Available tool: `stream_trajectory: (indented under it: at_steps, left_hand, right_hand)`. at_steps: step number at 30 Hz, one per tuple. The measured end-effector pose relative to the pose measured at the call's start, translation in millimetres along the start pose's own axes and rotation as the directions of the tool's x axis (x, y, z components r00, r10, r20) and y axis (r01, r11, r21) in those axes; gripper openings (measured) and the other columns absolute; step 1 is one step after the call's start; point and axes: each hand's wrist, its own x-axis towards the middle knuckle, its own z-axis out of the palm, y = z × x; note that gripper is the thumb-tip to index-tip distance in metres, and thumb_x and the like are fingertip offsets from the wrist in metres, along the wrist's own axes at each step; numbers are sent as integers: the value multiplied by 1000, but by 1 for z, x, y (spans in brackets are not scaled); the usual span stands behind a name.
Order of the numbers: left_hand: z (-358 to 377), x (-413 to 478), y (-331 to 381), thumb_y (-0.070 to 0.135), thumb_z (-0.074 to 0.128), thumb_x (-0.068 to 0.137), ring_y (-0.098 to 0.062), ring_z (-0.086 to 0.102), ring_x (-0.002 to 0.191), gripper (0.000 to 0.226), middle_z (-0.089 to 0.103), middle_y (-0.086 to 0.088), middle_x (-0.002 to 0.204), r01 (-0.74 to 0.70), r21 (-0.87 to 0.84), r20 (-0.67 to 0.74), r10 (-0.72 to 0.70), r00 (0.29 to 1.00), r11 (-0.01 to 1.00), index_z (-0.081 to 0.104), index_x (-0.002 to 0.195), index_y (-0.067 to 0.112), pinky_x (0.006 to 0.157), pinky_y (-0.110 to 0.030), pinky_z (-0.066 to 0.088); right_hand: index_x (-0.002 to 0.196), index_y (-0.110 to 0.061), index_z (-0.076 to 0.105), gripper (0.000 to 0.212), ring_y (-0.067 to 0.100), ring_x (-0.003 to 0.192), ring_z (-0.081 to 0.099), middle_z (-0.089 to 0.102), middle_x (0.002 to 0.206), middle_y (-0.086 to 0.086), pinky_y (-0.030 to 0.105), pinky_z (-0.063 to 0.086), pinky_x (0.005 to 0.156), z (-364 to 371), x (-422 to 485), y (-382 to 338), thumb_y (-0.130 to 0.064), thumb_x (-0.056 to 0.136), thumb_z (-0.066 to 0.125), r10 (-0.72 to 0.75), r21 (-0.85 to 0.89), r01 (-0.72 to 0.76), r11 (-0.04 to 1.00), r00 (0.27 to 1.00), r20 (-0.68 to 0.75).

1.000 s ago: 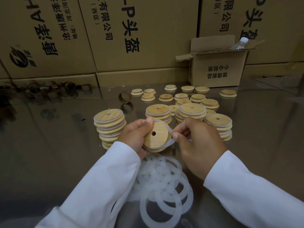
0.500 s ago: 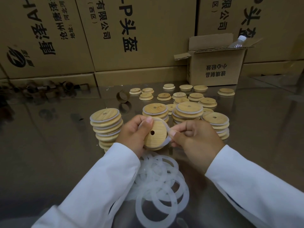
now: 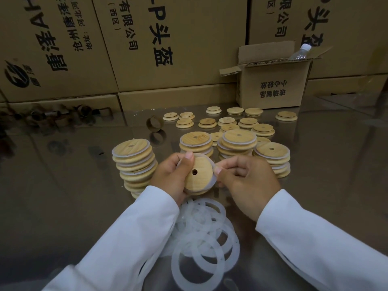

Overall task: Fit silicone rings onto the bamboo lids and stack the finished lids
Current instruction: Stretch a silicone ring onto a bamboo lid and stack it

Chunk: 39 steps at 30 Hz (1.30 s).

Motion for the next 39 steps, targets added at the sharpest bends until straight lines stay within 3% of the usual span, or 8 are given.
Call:
stream_trajectory:
  at_steps: [7,12,15,19,26,30,35,39]
  left_hand:
    - [-3,7,-3,29,50,92,-32,61,95,21,65,-14,90,-33,4,-97,33,995,999,63,83,15,90,-50,49]
    - [-6,4,-6,41,69,74,-32,61,101,25,66,-11,98,-89,75,1,89,996,993,62,89,22,92,-51,48]
    - [-10,4,-7,33,78,62,-28,64,98,36,70,-9,98,-103,92,110,93,990,990,64,93,21,88,-43,52]
    - [-9,5,-5,15,63,61,-14,70,79,33,73,-2,80,1,-185,160,29,987,983,63,94,10,67,-25,57]
    - [-3,-1,-6,14,68,53,-11,68,71,35,70,3,71,-66,-155,186,95,978,986,58,87,11,61,-27,58]
    - [-3,-1,-7,14,67,55,-12,66,67,30,67,1,67,-115,-147,143,136,980,982,55,82,9,62,-29,57]
    - [-4,1,-7,14,67,58,-16,64,71,26,65,-4,73,-138,-87,115,147,982,987,57,82,10,61,-30,56]
    - [-9,3,-8,15,67,56,-14,68,72,29,71,0,72,-107,-77,123,116,986,991,60,84,10,59,-25,57]
  right_hand:
    - [77,-25,64,9,3,62,67,71,65,-5,17,47,58,11,-3,6,-21,77,73,137,213,-134,968,991,2]
    - [73,-29,69,12,0,64,66,71,66,-9,9,49,55,7,-4,7,-20,73,76,108,245,-81,966,989,-102]
    - [73,-30,69,14,2,69,67,71,71,-9,16,53,66,5,-3,7,-17,73,76,87,241,-52,969,986,-140]
    - [79,-29,70,10,0,71,66,70,75,-12,14,52,67,2,-2,6,-23,73,76,43,183,-6,983,979,-199]
    - [73,-36,65,16,-11,76,59,65,72,-19,-1,42,61,3,-3,4,-23,80,69,-89,50,104,993,968,-237]
    - [71,-35,64,16,-12,74,58,64,71,-20,-1,42,60,5,-3,6,-22,78,71,-91,62,108,992,969,-230]
    - [67,-30,64,18,3,65,62,67,69,-11,16,51,65,5,2,7,-19,77,73,-20,114,45,992,978,-207]
    - [67,-28,64,17,3,63,60,67,69,-9,15,49,64,5,3,6,-17,78,71,-16,110,35,993,986,-168]
